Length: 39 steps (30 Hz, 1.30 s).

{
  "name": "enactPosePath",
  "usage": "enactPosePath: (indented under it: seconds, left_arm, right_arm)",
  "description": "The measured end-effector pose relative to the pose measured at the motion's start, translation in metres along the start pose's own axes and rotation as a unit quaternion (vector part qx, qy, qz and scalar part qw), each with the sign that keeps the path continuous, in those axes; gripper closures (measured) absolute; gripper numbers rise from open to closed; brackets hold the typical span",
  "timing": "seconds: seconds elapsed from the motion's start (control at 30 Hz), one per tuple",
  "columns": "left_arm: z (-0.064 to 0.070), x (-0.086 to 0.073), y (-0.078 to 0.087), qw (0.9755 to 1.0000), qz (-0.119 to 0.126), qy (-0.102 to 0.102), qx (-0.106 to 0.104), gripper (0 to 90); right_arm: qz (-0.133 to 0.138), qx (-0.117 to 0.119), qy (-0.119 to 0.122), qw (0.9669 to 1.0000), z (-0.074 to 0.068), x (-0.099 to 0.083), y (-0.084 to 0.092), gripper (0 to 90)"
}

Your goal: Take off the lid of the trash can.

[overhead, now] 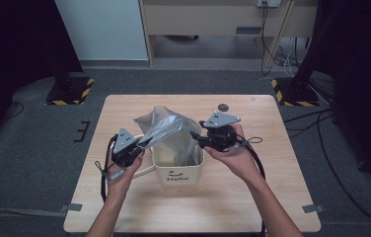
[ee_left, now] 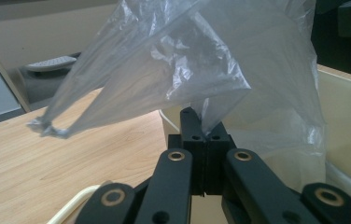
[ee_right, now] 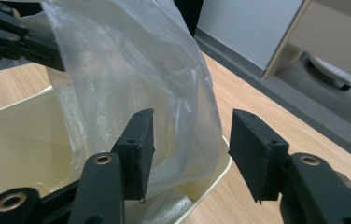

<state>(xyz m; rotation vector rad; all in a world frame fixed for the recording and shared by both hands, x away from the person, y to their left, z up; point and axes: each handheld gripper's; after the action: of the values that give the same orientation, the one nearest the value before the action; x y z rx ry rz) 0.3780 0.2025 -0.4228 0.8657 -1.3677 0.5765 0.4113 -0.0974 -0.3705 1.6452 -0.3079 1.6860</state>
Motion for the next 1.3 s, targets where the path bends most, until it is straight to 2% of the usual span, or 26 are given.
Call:
enactPosePath:
  seconds: [0.03,0.07,0.1,0.13,0.17,0.27,0.43,0.63,0.67,0.73,0.77,0.87,0.93,0.97,1.07,1.17,1.2,1.23,1.3]
  left_arm:
    - [0.000,0.000,0.000,1.0000,0.002,0.003,0.000,90.0]
    - [0.001,0.001,0.000,1.0000,0.002,0.004,0.000,90.0]
    - [0.001,0.001,0.000,1.0000,0.002,0.004,0.000,90.0]
    - [0.002,0.001,0.000,1.0000,0.002,0.003,-0.001,90.0]
    - [0.003,0.002,0.000,1.0000,0.004,-0.001,-0.005,90.0]
    - [0.005,0.003,0.001,0.9999,0.006,-0.008,-0.008,90.0]
    - [0.007,0.003,0.001,0.9997,0.003,-0.016,-0.015,90.0]
    - [0.008,0.004,0.003,0.9995,0.008,-0.022,-0.021,90.0]
    - [0.008,0.004,0.003,0.9994,0.010,-0.024,-0.022,90.0]
    - [0.009,0.004,0.005,0.9992,0.012,-0.029,-0.024,90.0]
    - [0.010,0.004,0.006,0.9990,0.014,-0.034,-0.026,90.0]
    - [0.011,0.004,0.007,0.9988,0.014,-0.039,-0.027,90.0]
    - [0.010,0.003,0.008,0.9987,0.014,-0.040,-0.029,90.0]
    - [0.009,0.002,0.008,0.9988,0.013,-0.039,-0.029,90.0]
    - [0.008,0.002,0.009,0.9988,0.013,-0.037,-0.028,90.0]
    - [0.007,0.002,0.010,0.9990,0.014,-0.035,-0.024,90.0]
    - [0.007,0.002,0.010,0.9990,0.014,-0.035,-0.024,90.0]
    - [0.006,0.002,0.010,0.9990,0.013,-0.035,-0.023,90.0]
    - [0.006,0.002,0.010,0.9991,0.012,-0.034,-0.022,90.0]
  right_arm:
    - [0.000,0.000,0.000,1.0000,0.000,0.000,0.000,55.5]
    - [0.007,-0.002,0.004,1.0000,-0.002,-0.001,0.003,60.9]
    - [0.007,-0.002,0.004,1.0000,-0.002,-0.001,0.003,60.9]
    - [0.009,-0.002,0.006,0.9999,-0.003,-0.001,0.004,65.5]
    - [0.016,0.006,0.011,0.9998,-0.005,-0.001,0.005,67.5]
    - [0.016,0.010,0.018,0.9997,-0.006,0.001,0.000,64.0]
    - [0.021,0.000,0.023,0.9995,-0.004,0.008,-0.009,56.9]
    - [0.020,-0.002,0.033,0.9993,-0.006,0.013,-0.019,57.3]
    - [0.015,-0.004,0.028,0.9995,-0.005,0.014,-0.025,65.0]
    - [0.014,-0.004,0.027,0.9995,-0.004,0.014,-0.028,67.6]
    - [0.005,-0.006,0.025,0.9997,-0.004,0.015,-0.033,75.8]
    - [0.004,-0.006,0.022,0.9997,-0.003,0.015,-0.037,79.5]
    - [-0.002,-0.004,0.026,0.9996,-0.004,0.014,-0.040,89.2]
    - [-0.004,-0.004,0.028,0.9996,-0.004,0.014,-0.040,90.0]
    - [-0.008,-0.003,0.028,0.9996,-0.005,0.014,-0.041,90.0]
    - [-0.013,-0.010,0.029,0.9995,-0.005,0.011,-0.038,80.3]
    - [-0.013,-0.010,0.029,0.9995,-0.005,0.011,-0.038,80.3]
    - [-0.014,-0.017,0.026,0.9994,-0.003,0.008,-0.036,75.5]
    - [-0.013,-0.019,0.022,0.9995,-0.003,0.007,-0.034,74.0]
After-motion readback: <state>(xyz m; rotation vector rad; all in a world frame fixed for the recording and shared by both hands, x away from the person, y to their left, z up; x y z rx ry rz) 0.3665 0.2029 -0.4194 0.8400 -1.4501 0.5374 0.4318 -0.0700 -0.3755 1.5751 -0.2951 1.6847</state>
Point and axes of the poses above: each handheld gripper's, and its own axes: y roughly backward along the jaws, x roughly out of its top, z roughly to its right, and after that the axes turned 9 degrees about z, right-handed
